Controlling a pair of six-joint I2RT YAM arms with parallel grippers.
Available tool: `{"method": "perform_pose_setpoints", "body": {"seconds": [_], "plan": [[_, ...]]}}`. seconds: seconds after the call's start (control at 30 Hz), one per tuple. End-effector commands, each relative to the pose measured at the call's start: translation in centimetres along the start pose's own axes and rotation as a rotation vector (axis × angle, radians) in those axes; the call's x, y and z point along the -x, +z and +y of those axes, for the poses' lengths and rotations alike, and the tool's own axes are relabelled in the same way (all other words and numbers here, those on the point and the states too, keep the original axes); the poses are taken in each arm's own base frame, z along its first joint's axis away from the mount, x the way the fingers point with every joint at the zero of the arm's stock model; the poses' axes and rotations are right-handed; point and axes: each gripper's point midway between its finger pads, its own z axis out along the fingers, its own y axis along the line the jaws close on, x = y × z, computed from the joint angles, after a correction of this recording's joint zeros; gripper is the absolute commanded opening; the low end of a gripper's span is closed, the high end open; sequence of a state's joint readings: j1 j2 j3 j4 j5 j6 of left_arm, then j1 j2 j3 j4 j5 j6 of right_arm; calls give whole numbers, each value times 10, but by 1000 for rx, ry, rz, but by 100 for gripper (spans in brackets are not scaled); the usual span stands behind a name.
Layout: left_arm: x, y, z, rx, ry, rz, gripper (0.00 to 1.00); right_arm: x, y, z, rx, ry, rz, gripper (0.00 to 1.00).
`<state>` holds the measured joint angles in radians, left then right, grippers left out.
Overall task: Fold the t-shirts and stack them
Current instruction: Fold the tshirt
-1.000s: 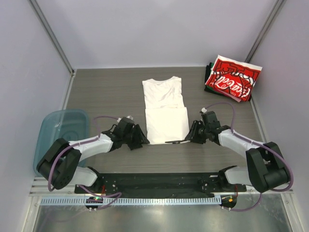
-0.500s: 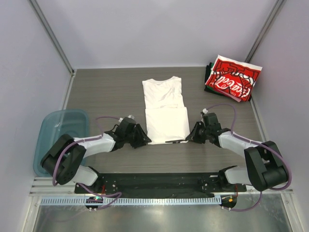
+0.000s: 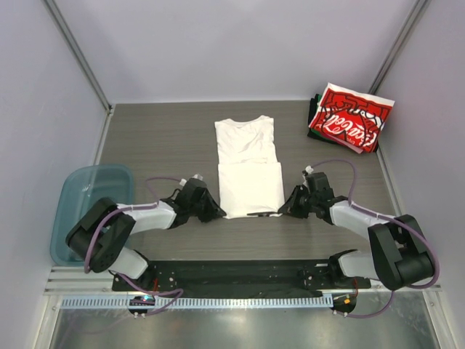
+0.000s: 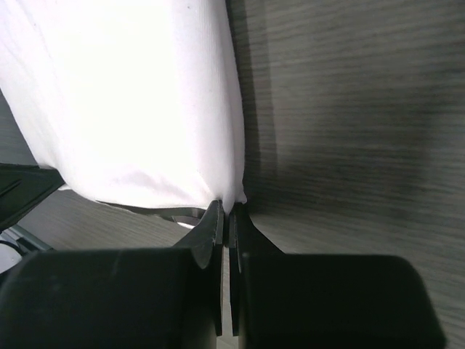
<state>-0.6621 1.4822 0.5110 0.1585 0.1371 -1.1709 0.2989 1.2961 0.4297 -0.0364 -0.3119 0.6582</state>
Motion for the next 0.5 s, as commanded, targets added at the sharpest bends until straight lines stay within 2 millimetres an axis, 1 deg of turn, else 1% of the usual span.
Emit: {"method": "perform_pose_setpoints", "body": {"seconds": [0.0,0.03,0.07,0.1,0.13,0.17,0.2,0.23,0.27,0.3,0.33,0.37,0.4,0.43,0.47], "plan": [[-10,-13,26,113,19,6,0,-28,-12,-9,-29,58,82,1],[-12,-19,23,113,23,6,0,-35,-16,-11,-38,77,103,1],[-14,-23,21,110,26,9,0,-34,-21,-6,-24,85,97,1],[-15,-32,14,85,8,8,0,-31,-30,3,8,73,75,1],[-20,-37,9,61,-2,31,0,-36,-38,4,-2,77,88,1],[-24,-42,6,49,-3,38,0,-35,-44,7,4,74,81,1],[-25,-54,1,37,-4,36,0,-31,-55,16,31,58,51,1],[-26,-59,-2,35,-11,29,0,-26,-63,24,49,53,39,1],[-29,-67,-8,19,2,27,0,-34,-71,22,29,63,68,1],[-31,-80,-11,13,-3,22,0,-32,-81,29,49,50,49,1],[-34,-87,-16,-2,12,18,0,-35,-92,33,37,57,69,1],[-35,-95,-25,-25,17,16,0,-35,-100,36,42,56,68,1],[-35,-107,-28,-40,20,14,0,-35,-107,42,51,50,65,1],[-37,-114,-34,-52,38,16,0,-31,-122,50,65,43,44,1],[-35,-120,-36,-49,45,3,0,-28,-128,52,58,42,26,1]]}}
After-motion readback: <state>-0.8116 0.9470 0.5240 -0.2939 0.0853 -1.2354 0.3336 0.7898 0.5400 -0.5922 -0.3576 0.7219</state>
